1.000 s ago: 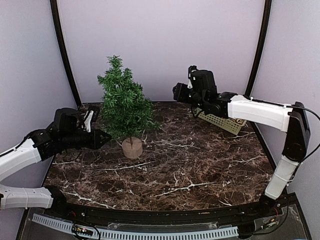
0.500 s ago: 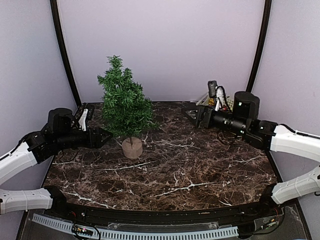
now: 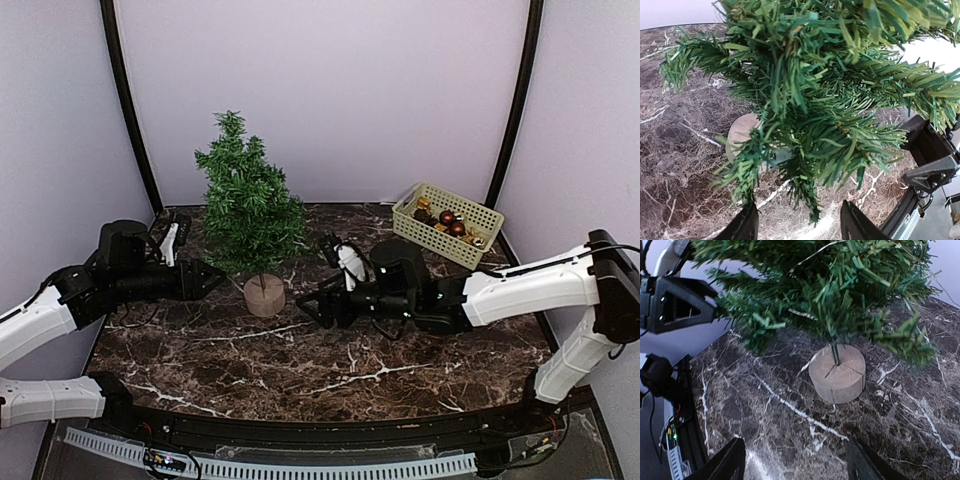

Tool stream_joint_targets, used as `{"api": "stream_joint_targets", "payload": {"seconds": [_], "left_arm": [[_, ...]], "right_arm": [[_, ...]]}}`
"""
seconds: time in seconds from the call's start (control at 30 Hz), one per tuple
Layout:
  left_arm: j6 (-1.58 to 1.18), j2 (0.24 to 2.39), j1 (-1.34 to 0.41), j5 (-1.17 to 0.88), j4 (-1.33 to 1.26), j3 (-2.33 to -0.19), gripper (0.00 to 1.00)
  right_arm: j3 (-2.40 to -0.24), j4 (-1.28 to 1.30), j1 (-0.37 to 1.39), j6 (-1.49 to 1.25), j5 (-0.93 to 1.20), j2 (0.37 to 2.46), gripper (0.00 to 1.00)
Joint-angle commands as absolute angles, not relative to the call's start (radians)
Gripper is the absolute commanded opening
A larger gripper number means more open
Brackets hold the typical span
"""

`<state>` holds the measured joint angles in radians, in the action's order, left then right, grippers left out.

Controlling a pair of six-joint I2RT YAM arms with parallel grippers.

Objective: Decorate the small christmas tree
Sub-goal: Wrap the side of the string light in the gap of the branches.

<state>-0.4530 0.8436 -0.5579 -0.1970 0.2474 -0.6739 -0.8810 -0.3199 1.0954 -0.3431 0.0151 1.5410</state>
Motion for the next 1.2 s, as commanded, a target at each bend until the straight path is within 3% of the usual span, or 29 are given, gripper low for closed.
{"api": "stream_joint_targets", "payload": {"seconds": [0.0,0.07,0.13,0.27,0.3,0.4,0.63,0.97,1.07,1.1,1.17], "left_arm": [[-0.454,0.857,-0.549,-0.215,0.224,-0.663,0.53],[-0.456,0.863,-0.548,-0.218,0.214,-0.659,0.49],[-0.461,0.867,-0.546,-0.227,0.199,-0.654,0.44],[-0.477,0.883,-0.544,-0.218,0.175,-0.656,0.17],[-0.482,0.884,-0.541,-0.194,0.178,-0.66,0.09],[-0.484,0.888,-0.525,-0.156,0.191,-0.665,0.0],[-0.421,0.939,-0.41,-0.213,0.177,-0.683,0.0],[-0.237,1.08,-0.236,-0.34,0.144,-0.797,0.0],[-0.212,1.104,-0.226,-0.342,0.145,-0.827,0.15],[-0.207,1.101,-0.225,-0.339,0.153,-0.831,0.28],[-0.201,1.08,-0.224,-0.321,0.172,-0.837,0.44]], "right_arm": [[-1.009,-0.399,1.109,-0.25,-0.059,1.657,0.68],[-1.046,-0.409,1.109,-0.237,-0.047,1.703,0.61],[-1.071,-0.429,1.108,-0.238,-0.036,1.738,0.48],[-1.048,-0.456,1.107,-0.27,-0.091,1.703,0.03],[-1.036,-0.445,1.107,-0.28,-0.126,1.674,0.0],[-0.995,-0.363,1.102,-0.297,-0.236,1.552,0.0],[-0.883,-0.026,1.014,-0.355,-0.517,1.227,0.0],[-0.909,0.313,0.706,-0.388,-0.632,0.964,0.0],[-0.889,0.304,0.694,-0.419,-0.606,0.96,0.0],[-0.871,0.29,0.69,-0.433,-0.593,0.968,0.0],[-0.815,0.255,0.677,-0.471,-0.582,1.013,0.0]]}}
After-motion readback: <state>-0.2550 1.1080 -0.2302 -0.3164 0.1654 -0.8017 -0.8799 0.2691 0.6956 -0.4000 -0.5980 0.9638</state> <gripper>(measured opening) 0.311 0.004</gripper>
